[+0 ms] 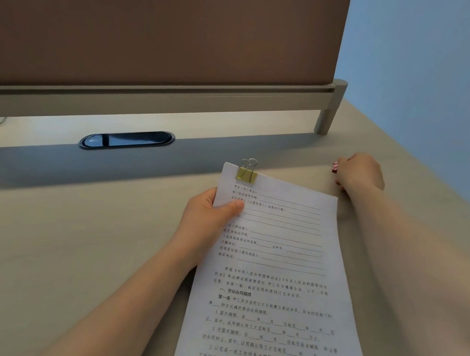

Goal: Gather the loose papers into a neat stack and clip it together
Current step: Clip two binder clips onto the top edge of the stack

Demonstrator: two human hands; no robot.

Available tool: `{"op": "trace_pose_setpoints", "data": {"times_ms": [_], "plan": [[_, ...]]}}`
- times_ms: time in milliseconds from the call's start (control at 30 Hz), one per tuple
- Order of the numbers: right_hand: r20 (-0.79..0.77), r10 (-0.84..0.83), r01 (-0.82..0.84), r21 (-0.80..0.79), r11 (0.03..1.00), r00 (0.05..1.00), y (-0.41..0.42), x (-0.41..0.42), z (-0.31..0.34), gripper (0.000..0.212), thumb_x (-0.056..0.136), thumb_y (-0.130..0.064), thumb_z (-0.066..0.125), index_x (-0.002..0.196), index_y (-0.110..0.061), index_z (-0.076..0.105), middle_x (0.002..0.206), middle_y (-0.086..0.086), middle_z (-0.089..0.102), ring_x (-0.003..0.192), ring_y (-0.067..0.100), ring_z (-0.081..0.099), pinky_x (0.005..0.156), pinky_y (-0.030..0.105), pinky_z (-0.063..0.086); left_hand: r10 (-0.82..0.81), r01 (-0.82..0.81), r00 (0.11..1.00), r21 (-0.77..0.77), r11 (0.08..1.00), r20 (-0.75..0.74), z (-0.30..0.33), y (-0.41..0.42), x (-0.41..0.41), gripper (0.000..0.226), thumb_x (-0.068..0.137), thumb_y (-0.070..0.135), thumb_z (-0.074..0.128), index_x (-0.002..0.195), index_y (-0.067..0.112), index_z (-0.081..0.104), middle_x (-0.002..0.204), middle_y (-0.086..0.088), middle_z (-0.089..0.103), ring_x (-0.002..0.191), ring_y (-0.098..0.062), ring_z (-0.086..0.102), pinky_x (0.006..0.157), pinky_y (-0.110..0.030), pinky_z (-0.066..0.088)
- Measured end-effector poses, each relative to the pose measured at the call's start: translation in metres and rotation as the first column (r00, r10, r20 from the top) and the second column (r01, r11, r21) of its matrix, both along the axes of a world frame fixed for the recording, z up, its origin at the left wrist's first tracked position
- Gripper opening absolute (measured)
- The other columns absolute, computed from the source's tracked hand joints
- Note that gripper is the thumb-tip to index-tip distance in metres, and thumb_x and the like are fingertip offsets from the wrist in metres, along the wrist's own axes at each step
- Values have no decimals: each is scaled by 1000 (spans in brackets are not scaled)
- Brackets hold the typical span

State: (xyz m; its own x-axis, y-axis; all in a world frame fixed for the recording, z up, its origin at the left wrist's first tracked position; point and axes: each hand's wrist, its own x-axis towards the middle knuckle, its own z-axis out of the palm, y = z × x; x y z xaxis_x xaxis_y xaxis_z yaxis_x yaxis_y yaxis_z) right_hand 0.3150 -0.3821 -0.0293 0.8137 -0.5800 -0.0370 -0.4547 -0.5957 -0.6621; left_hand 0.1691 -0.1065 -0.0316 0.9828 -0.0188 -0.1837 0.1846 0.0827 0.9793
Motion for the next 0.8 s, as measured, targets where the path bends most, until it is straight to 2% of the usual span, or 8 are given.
{"op": "trace_pose_setpoints", "data": {"times_ms": [133, 200, 267, 333, 433, 567, 733, 800], "plan": [[-20, 51, -51, -9, 999, 999, 2, -5, 5, 20, 82, -30, 47, 87, -16, 62, 89, 8, 69, 86, 33, 67, 76, 35, 52, 6, -6, 1000, 2, 1000, 7, 0, 0, 0, 16, 92, 9, 64, 107, 11, 70, 95, -9, 78, 80, -29, 76, 66, -39, 63], [-10, 82, -82, -2, 997, 997, 5, -10, 9, 14, 85, -23, 48, 78, -15, 58, 86, 9, 63, 87, 32, 61, 72, 33, 46, 11, -11, 1000, 12, 1000, 10, 0, 0, 0, 15, 92, 10, 64, 106, 12, 70, 94, -9, 78, 79, -28, 76, 64, -37, 63], [5, 91, -91, 5, 996, 996, 5, -12, 11, 20, 87, -16, 46, 68, -17, 52, 77, 8, 58, 82, 32, 57, 66, 32, 41, 16, -16, 1000, 16, 1000, 10, 0, 0, 0, 15, 92, 10, 64, 105, 12, 70, 93, -8, 78, 79, -28, 76, 64, -37, 62], [33, 95, -95, 11, 995, 995, 4, -15, 11, 22, 87, -15, 44, 67, -17, 52, 73, 6, 59, 77, 32, 58, 61, 31, 41, 12, -12, 1000, 17, 1000, 8, 0, -1, -1, 15, 92, 10, 64, 106, 12, 70, 93, -8, 78, 79, -28, 76, 65, -38, 62], [76, 106, -109, 35, 993, 991, 2, -21, 12, 22, 89, -16, 42, 69, -16, 51, 79, 11, 65, 74, 33, 60, 62, 34, 46, 13, -13, 1000, 18, 1000, 9, 1, -1, -3, 15, 92, 10, 64, 106, 13, 69, 93, -7, 79, 79, -28, 76, 65, -38, 63], [127, 109, -124, 117, 985, 986, 2, -33, 17, 19, 91, -19, 40, 74, -15, 48, 80, 13, 64, 68, 33, 66, 67, 46, 59, 37, -37, 999, 27, 999, 15, 2, 0, -8, 14, 92, 10, 65, 104, 13, 70, 92, -7, 79, 78, -28, 76, 64, -38, 63], [176, 138, -165, 153, 974, 975, 5, -48, 29, 20, 88, -19, 45, 72, -13, 56, 72, 4, 65, 86, 35, 69, 75, 43, 57, 48, -49, 999, 42, 998, 5, 5, 4, -19, 11, 92, 12, 65, 102, 15, 69, 91, -8, 79, 76, -27, 76, 61, -36, 62], [210, 164, -204, 187, 961, 964, 10, -58, 35, 19, 85, -20, 50, 73, -10, 61, 75, 8, 68, 87, 36, 69, 79, 47, 59, 59, -59, 998, 30, 998, 1, 6, 7, -26, 10, 92, 12, 65, 101, 14, 69, 90, -8, 79, 75, -27, 76, 59, -35, 62]]}}
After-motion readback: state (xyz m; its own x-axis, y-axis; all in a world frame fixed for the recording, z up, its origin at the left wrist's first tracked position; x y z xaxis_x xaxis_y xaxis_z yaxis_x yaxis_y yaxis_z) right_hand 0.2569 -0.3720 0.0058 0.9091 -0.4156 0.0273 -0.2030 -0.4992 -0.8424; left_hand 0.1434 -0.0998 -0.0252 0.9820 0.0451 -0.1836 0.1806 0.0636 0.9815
